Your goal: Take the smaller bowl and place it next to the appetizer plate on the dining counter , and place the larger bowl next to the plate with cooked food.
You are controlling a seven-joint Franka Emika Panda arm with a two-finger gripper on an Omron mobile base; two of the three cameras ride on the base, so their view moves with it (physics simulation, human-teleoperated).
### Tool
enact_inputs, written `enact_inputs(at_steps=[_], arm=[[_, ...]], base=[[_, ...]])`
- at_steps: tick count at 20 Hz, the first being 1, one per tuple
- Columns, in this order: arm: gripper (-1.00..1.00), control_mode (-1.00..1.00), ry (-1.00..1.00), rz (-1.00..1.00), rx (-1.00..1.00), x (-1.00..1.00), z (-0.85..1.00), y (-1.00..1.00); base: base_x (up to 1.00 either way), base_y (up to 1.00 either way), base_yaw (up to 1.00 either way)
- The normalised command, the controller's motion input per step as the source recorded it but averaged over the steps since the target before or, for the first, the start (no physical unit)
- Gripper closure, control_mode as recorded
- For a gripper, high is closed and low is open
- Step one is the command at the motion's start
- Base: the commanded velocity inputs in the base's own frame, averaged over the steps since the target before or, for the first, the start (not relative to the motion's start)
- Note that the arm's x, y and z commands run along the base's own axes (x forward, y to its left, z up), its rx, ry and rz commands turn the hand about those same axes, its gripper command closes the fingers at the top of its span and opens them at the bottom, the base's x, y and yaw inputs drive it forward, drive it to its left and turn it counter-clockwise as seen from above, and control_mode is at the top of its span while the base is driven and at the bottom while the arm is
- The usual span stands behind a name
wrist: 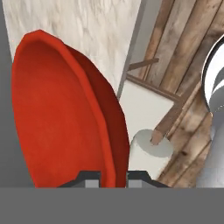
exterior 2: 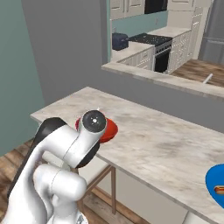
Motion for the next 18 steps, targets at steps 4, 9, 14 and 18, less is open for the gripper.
enact_inputs(at_steps=[4, 9, 14, 18], arm=[[1.00, -1.00, 0.30, 0.00, -0.06, 0.97, -0.62, -0.07], [1.00, -1.00, 0.21, 0.00, -0.04, 0.74, -0.39, -0.09], [1.00, -1.00, -0.03, 0.00, 0.00, 0.51, -0.50, -0.21], [1.00, -1.00, -0.18, 0.04, 0.00, 0.21, -0.47, -0.31]], base=[[0.00, 0.00, 0.00], [0.00, 0.00, 0.00], [0.00, 0.00, 0.00], [0.00, 0.00, 0.00]])
